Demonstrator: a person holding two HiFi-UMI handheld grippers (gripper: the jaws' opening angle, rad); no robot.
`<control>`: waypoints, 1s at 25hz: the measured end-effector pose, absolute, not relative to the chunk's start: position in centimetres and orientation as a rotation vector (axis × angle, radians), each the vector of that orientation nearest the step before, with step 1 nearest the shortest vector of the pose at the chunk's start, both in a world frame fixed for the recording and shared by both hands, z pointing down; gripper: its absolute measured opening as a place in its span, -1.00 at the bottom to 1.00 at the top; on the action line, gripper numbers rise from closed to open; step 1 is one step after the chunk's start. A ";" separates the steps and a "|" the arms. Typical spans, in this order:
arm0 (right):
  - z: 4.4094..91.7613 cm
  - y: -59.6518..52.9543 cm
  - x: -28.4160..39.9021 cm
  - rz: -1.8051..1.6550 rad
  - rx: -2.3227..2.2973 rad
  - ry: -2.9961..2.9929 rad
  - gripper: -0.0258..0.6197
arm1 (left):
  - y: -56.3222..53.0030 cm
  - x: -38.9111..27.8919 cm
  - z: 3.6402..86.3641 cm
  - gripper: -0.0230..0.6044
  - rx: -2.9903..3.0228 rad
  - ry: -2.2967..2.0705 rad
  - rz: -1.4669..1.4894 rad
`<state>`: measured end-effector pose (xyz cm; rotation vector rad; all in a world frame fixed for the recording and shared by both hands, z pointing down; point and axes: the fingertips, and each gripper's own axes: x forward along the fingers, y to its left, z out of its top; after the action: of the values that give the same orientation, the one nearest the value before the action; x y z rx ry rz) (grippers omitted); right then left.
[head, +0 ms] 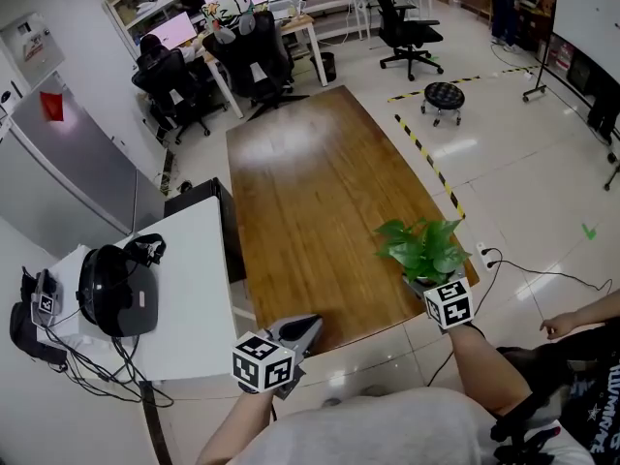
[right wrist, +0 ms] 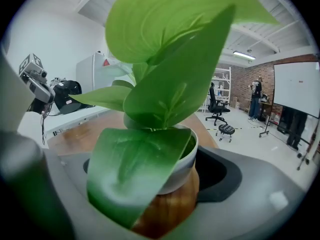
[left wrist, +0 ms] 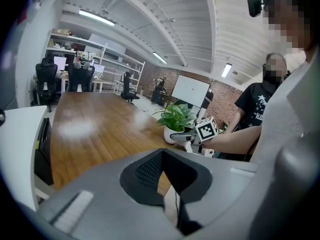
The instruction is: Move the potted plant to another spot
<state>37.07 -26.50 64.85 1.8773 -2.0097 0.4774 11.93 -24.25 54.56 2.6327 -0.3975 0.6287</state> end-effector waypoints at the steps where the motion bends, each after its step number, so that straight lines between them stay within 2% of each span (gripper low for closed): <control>1: 64.9 -26.5 37.2 0.482 1.882 -2.016 0.48 | -24.3 12.0 54.5 -0.95 2.634 -0.399 0.629; 11: 65.0 -26.2 37.4 0.496 1.872 -2.045 0.49 | -24.0 12.3 54.2 -0.95 2.639 -0.386 0.627; 25: 65.0 -25.4 37.0 0.504 1.840 -2.087 0.59 | -22.5 11.7 54.1 -0.95 2.636 -0.407 0.626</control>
<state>36.96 -25.40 64.99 1.8399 -2.0873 0.5038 11.71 -22.46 54.15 2.6365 -0.4072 0.6256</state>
